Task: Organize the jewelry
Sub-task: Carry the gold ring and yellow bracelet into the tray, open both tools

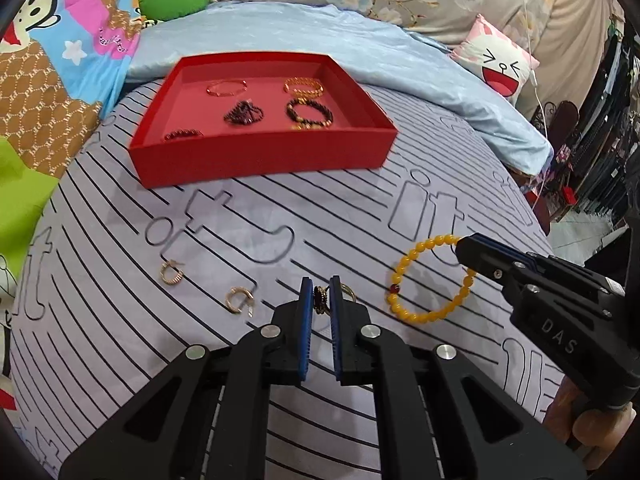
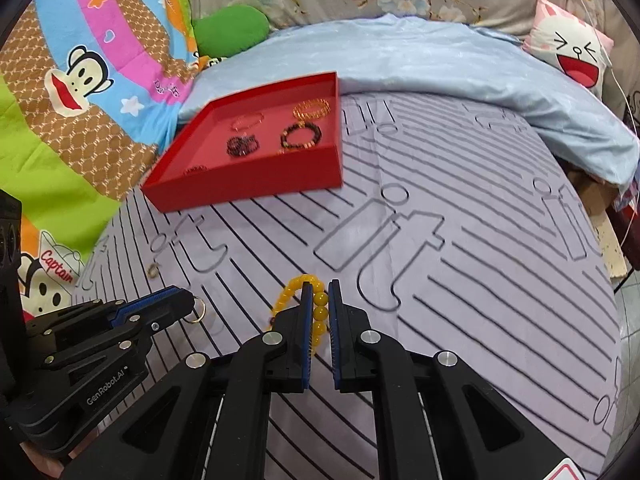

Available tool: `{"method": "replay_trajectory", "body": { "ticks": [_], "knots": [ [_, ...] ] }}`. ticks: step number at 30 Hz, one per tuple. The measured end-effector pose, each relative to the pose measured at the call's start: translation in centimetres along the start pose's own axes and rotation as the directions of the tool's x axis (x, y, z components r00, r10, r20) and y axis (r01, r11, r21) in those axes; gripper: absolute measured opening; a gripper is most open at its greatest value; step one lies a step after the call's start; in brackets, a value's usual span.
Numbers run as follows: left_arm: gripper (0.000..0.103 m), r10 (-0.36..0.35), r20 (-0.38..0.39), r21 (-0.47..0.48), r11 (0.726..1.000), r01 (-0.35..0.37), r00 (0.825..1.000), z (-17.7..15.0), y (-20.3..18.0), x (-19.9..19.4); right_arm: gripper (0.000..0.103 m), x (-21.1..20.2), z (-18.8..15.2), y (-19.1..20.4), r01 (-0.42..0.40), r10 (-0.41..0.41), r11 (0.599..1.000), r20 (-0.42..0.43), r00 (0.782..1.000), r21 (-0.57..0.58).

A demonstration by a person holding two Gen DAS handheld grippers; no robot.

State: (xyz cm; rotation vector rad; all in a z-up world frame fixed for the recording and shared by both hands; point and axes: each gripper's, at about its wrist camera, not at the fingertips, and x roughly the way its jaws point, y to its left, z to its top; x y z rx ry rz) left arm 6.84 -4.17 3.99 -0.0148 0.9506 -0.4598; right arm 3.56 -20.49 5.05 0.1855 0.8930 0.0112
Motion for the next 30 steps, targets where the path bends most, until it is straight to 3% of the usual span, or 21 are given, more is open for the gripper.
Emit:
{"method": "replay_trajectory", "body": {
  "ticks": [8, 18, 24, 30],
  "knots": [
    [0.008, 0.026, 0.085, -0.025, 0.999, -0.024, 0.996, 4.4, 2.6, -1.2, 0.007, -0.4, 4.3, 1.6, -0.034, 0.037, 0.999, 0.068, 0.997, -0.039],
    [0.008, 0.076, 0.171, -0.029, 0.997, -0.072, 0.982, 12.8, 6.1, 0.1, 0.007, 2.7, 13.3, 4.4, -0.116, 0.124, 0.991, 0.117, 0.985, -0.072],
    [0.008, 0.106, 0.168, -0.026, 0.994, -0.103, 0.980, 17.0, 8.0, 3.2, 0.007, 7.5, 18.4, 5.8, -0.160, 0.162, 0.987, 0.098, 0.982, -0.027],
    [0.008, 0.129, 0.116, -0.047, 0.991, -0.124, 0.985, 19.3, 10.0, 7.4, 0.007, 12.8, 20.7, 6.5, -0.183, 0.183, 0.983, 0.046, 0.982, 0.002]
  ]
}}
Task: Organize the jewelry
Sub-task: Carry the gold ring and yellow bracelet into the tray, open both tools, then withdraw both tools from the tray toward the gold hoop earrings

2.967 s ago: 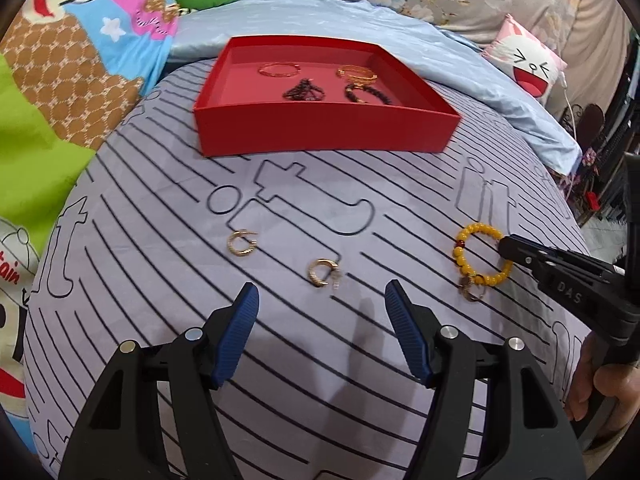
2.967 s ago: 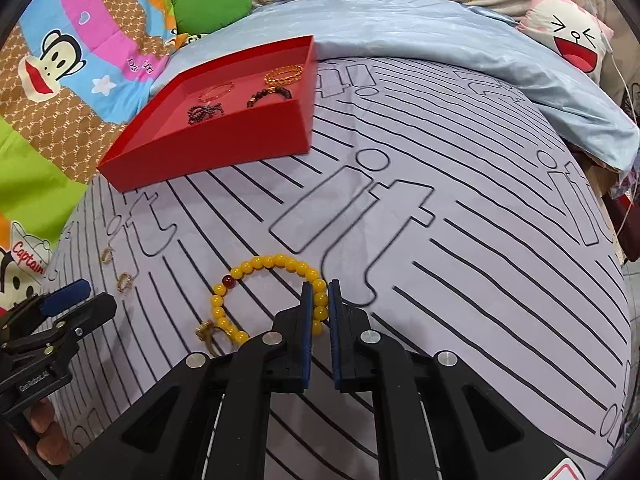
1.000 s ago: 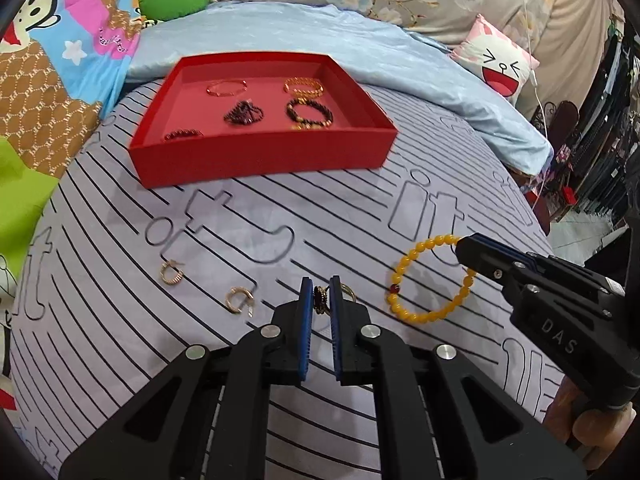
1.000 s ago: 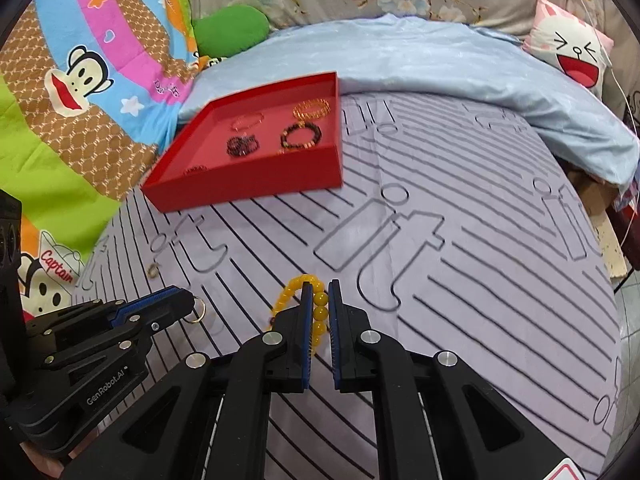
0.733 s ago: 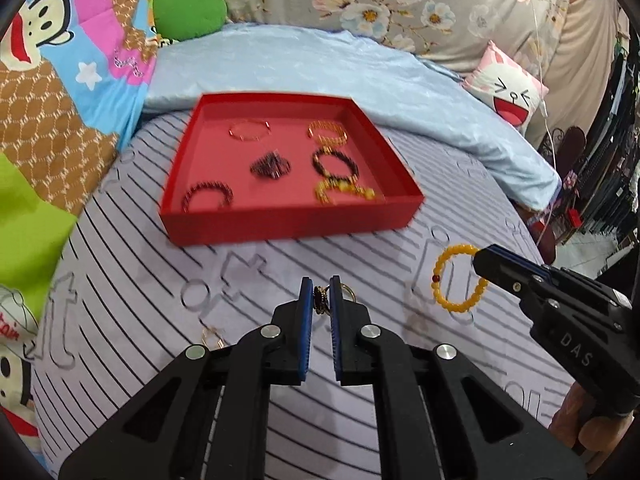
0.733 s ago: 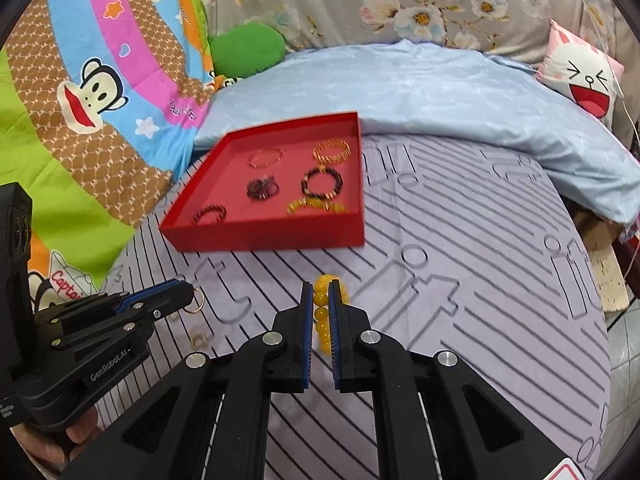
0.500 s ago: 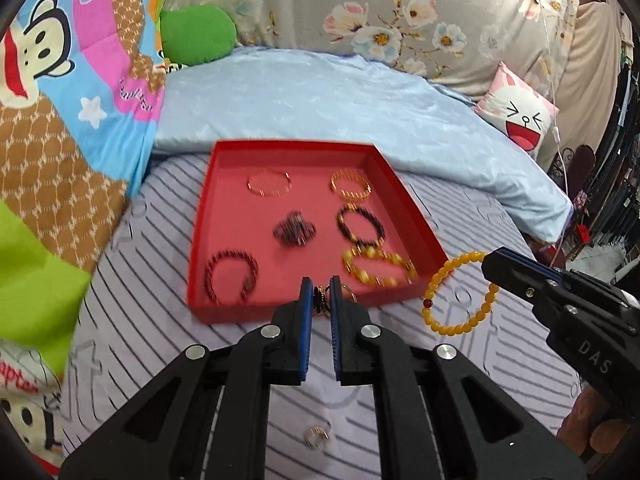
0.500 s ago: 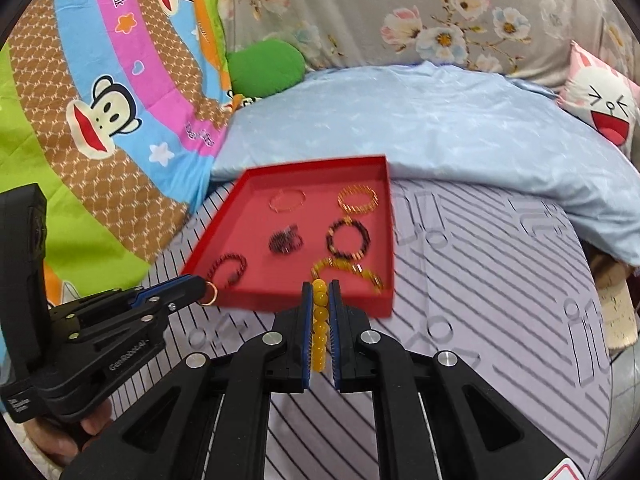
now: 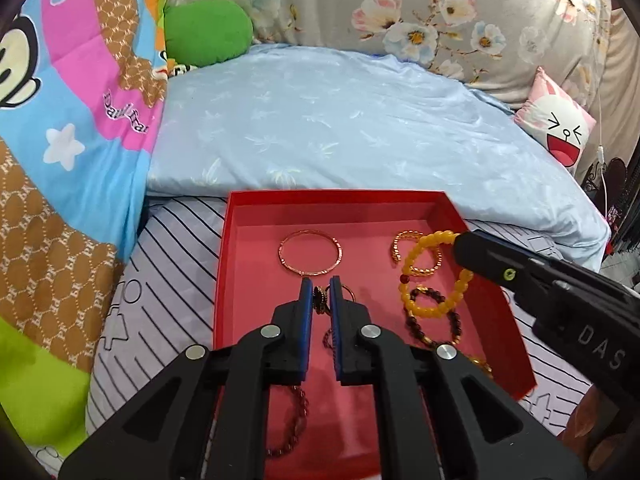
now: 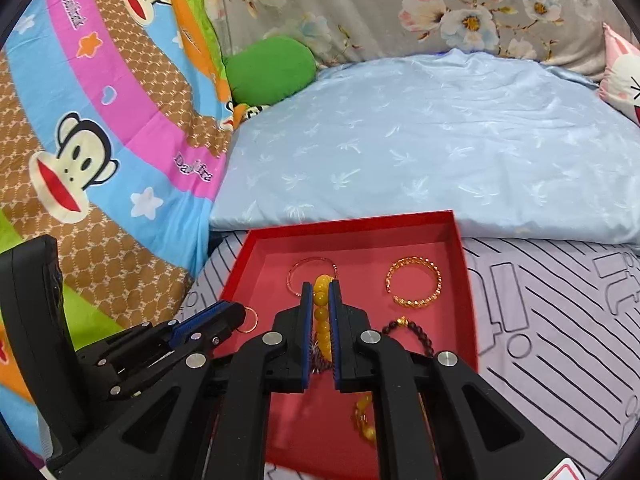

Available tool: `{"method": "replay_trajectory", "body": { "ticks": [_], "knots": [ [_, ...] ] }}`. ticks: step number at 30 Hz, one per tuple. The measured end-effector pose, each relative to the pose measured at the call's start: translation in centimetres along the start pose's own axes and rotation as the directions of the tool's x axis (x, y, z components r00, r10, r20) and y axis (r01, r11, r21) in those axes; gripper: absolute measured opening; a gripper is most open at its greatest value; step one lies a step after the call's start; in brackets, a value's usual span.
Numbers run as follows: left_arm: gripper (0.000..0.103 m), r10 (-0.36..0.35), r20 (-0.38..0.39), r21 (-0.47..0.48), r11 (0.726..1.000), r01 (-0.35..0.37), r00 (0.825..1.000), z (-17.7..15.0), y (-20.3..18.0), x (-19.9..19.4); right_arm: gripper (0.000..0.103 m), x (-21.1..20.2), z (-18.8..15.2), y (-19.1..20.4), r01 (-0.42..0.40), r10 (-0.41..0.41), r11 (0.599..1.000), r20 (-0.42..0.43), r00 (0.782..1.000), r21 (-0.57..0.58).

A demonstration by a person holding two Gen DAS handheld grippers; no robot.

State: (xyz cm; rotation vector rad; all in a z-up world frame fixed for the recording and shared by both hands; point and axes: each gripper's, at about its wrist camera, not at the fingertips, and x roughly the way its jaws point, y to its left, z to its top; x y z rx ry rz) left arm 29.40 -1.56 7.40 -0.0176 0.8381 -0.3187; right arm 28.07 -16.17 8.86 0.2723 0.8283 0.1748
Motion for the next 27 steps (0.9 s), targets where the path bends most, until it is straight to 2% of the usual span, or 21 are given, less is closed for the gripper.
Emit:
{"method": "replay_trajectory", "body": {
  "ticks": [6, 12, 15, 17, 19, 25, 27],
  "knots": [
    [0.008, 0.005, -0.050, -0.009, 1.000, -0.005, 0.999, 0.2, 0.6, 3.4, 0.007, 4.5, 0.0, -1.2, 0.001, 0.002, 0.999, -0.086, 0.996, 0.037],
    [0.008, 0.005, -0.074, -0.010, 1.000, -0.006, 0.997, -0.1, 0.9, 4.8, 0.008, 6.6, -0.4, -2.1, 0.032, -0.026, 0.999, -0.143, 0.989, 0.042],
    [0.008, 0.000, -0.068, -0.026, 1.000, -0.001, 0.998, -0.3, 1.1, 4.9, 0.011, 6.7, -0.7, -2.5, 0.052, -0.045, 0.998, -0.145, 0.988, 0.040],
    [0.015, -0.006, -0.062, -0.036, 0.999, 0.004, 0.998, -0.3, 1.2, 4.7, 0.012, 6.2, -0.8, -2.7, 0.061, -0.056, 0.998, -0.131, 0.990, 0.035],
    [0.036, -0.004, -0.049, -0.042, 0.999, 0.002, 0.999, -0.2, 1.3, 4.3, 0.013, 5.4, -0.8, -2.6, 0.069, -0.066, 0.997, -0.112, 0.991, 0.024],
    [0.038, 0.025, -0.009, -0.016, 1.000, -0.025, 1.000, -0.2, 0.8, 1.9, 0.014, 2.5, -1.1, -1.7, 0.080, -0.081, 0.997, -0.063, 0.995, -0.019],
    [0.038, 0.033, 0.010, 0.000, 0.999, -0.033, 0.999, -0.5, 0.5, 0.5, 0.017, 1.2, -1.5, -1.1, 0.086, -0.088, 0.996, -0.043, 0.995, -0.038]
  ]
}}
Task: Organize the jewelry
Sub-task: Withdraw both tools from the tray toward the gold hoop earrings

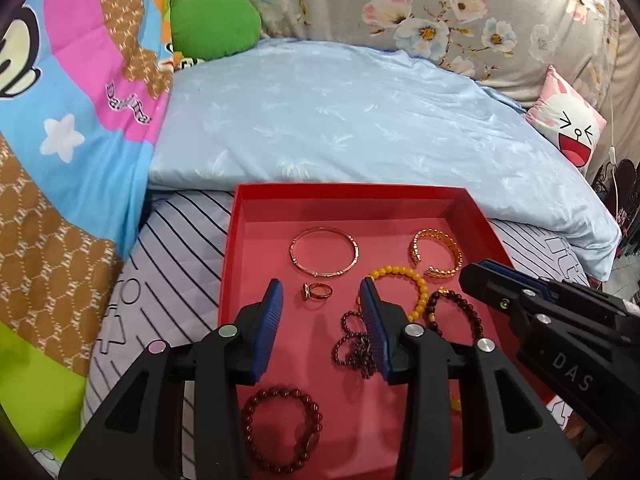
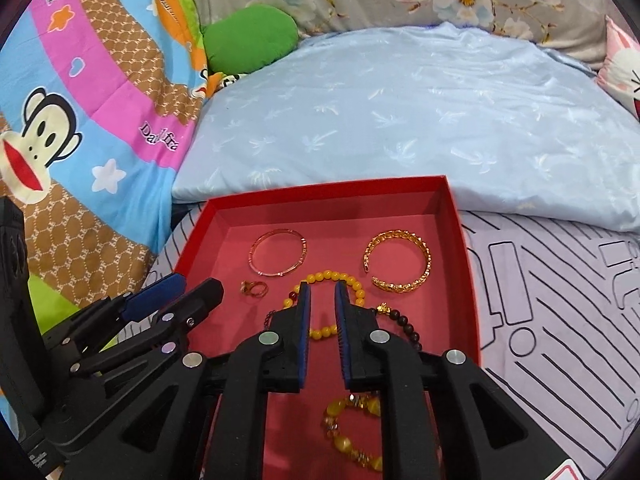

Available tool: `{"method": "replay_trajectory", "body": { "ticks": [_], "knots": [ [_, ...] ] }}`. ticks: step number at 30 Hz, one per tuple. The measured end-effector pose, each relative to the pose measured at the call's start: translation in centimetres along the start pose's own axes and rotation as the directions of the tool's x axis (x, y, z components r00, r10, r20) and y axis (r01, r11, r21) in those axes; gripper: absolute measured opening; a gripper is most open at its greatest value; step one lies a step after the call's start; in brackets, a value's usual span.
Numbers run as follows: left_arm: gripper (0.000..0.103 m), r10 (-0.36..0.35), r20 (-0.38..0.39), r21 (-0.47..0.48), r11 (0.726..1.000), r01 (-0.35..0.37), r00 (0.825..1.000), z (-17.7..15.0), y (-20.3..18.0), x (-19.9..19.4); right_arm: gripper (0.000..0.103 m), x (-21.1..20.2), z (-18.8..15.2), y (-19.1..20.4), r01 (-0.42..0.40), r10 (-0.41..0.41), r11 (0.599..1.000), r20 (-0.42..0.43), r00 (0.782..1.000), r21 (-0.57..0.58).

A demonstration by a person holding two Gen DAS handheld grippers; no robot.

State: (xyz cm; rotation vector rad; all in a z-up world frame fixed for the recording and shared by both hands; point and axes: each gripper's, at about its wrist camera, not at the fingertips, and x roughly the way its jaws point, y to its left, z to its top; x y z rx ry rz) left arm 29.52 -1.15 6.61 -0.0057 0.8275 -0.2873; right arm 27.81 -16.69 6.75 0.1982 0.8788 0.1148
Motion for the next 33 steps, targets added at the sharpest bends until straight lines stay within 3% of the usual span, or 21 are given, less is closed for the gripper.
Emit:
{"method": "replay_trajectory", "body": {
  "ticks": [9, 21, 33],
  "knots": [
    [0.038, 0.006, 0.025, 0.023, 1.000, -0.006, 1.000, -2.6, -0.2, -5.0, 0.021, -5.4, -3.9, 1.8, 0.036, -0.033, 0.997, 0.050, 0.998, -0.061],
    [0.038, 0.028, -0.005, -0.028, 0.999, -0.029, 1.000, -7.6, 0.1, -9.3, 0.021, -8.6, -10.1, 2.5, 0.006, -0.006, 0.999, 0.007, 1.000, -0.044],
    [0.038, 0.084, -0.076, -0.055, 0.995, -0.089, 0.994, -13.4, 1.3, -10.1, 0.021, -8.4, -16.7, 4.1, -0.032, 0.024, 0.995, -0.084, 0.996, -0.093]
  ]
}}
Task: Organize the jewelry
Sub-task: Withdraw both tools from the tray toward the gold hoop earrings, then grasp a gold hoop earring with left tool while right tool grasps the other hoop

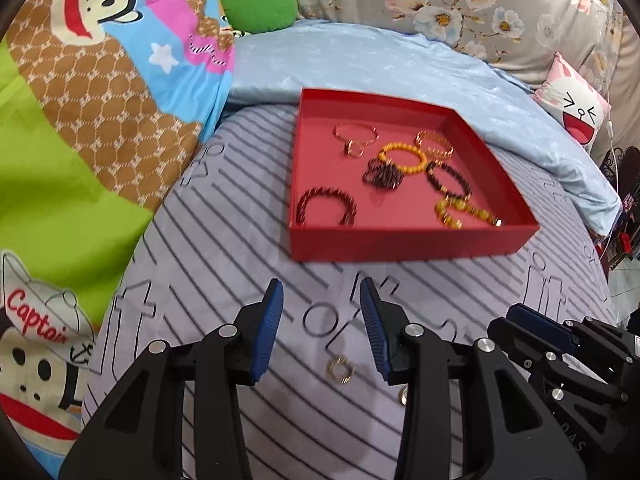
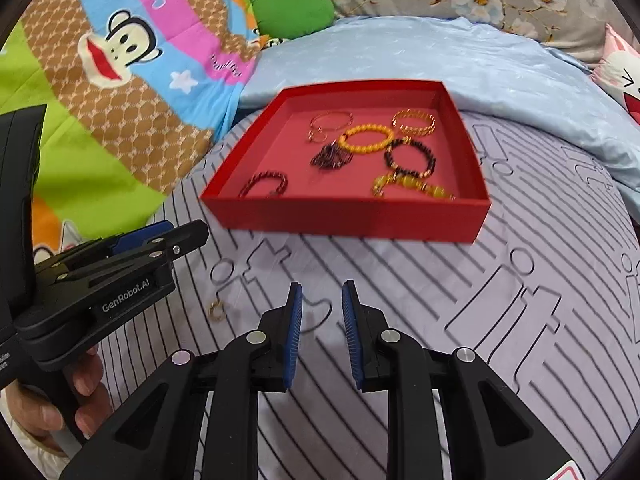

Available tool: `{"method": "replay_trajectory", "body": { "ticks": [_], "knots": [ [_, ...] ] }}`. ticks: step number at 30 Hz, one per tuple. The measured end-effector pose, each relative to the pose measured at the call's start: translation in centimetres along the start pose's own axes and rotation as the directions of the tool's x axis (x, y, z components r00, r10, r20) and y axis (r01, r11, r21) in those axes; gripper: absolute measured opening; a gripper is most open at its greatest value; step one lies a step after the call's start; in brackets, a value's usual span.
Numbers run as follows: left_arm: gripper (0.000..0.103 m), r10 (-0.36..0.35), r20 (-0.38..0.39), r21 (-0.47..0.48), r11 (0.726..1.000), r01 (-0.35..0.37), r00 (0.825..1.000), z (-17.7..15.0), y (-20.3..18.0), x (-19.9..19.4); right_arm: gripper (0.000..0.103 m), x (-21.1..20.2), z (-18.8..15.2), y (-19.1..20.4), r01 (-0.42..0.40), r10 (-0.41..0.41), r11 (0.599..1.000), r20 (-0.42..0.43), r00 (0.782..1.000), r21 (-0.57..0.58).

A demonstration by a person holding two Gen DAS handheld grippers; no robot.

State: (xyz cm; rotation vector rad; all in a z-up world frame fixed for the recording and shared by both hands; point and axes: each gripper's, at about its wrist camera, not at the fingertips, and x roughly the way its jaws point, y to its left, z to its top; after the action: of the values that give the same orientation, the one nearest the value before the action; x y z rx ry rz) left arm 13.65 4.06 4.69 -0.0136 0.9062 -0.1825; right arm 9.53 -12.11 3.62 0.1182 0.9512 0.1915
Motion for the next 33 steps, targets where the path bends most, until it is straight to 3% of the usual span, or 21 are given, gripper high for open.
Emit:
{"method": "replay_trajectory", "body": {
  "ticks": [12, 16, 33],
  "knots": [
    [0.038, 0.014, -0.050, -0.010, 1.000, -0.014, 0.999, -4.1, 1.8, -0.1, 0.021, 1.7, -3.2, 2.7, -0.038, 0.034, 0.998, -0.070, 0.997, -0.051],
    [0.039, 0.013, -0.065, -0.025, 1.000, -0.015, 0.998, -4.9, 2.4, -0.2, 0.031, 2.0, -3.3, 3.7, -0.046, 0.041, 0.997, -0.072, 0.997, -0.068],
    [0.039, 0.017, -0.084, -0.033, 0.999, -0.020, 0.996, -5.5, 2.8, 0.0, 0.028, 3.5, -3.8, 5.0, -0.009, -0.001, 0.991, -0.078, 0.997, -0.130]
  ]
}}
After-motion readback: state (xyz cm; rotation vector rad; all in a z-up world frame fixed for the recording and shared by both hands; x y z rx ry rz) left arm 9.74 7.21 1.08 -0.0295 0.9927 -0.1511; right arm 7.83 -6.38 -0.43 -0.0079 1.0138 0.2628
